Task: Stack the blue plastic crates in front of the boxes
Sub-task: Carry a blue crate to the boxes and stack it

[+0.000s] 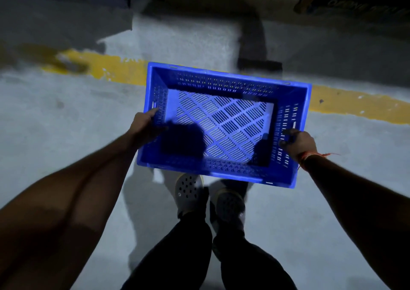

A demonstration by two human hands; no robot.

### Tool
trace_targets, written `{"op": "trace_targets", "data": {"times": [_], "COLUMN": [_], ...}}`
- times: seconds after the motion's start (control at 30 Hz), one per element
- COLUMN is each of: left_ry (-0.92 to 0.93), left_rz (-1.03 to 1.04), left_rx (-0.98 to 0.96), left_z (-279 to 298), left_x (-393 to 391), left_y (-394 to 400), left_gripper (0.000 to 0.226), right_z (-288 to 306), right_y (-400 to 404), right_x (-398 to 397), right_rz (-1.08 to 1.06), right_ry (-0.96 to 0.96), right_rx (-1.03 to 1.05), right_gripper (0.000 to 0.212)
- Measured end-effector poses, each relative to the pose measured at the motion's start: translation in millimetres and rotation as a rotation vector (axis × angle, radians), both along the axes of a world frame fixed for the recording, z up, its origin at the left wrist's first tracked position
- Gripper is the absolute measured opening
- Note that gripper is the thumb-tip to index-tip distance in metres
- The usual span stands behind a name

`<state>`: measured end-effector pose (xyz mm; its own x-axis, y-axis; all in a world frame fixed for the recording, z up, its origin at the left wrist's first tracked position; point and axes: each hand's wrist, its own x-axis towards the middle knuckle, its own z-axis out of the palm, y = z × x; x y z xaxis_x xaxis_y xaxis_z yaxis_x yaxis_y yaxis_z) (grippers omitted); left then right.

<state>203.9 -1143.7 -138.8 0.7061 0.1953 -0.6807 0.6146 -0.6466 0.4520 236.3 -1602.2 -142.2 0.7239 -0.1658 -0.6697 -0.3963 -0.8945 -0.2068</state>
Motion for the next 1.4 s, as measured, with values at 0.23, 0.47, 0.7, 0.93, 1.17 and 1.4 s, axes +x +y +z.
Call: {"op": "trace_targets", "data": {"times": [0.23,0.47,0.7,0.93,1.17,1.4], "left_ry": [-0.140,-0.213,-0.288,-0.346,-0.393,-0.387], "left_rz": [0.028,0.294,0.284,0.159,0.142,0.152], "left_rx": [0.111,-0.161,-0.307,-0.335,-0.339,-0.357], "left_z": [69.6,227.6,399.7,513.4,538.5,536.6], "left_x": [7.6,-2.0,-48.3,-60.5,-77.3,-92.1], "left_y": [-9.8,-51.9,-82.1,-93.3,-85.8,-79.4], "left_gripper": [0.069,0.047,0.034,0.032,0.032,0.029], "right_z": [64.9,210.3,381.5,476.3,493.5,501.7], "right_y": [5.9,20.6,31.0,27.6,26.7,38.2], "right_x": [-5.0,-18.2,-61.7,-86.8,-101.7,-104.5], "right_rz": [-0.080,-0.154,-0.310,-0.255,-0.220,-0.201], "right_ry": [-0.126,-0.220,-0.204,-0.249,-0.276,-0.284], "right_rx": [0.073,0.388,0.496,0.525,0.503,0.525], "right_gripper": [0.045,0.028,0.019,0.020,0.022,0.021]}}
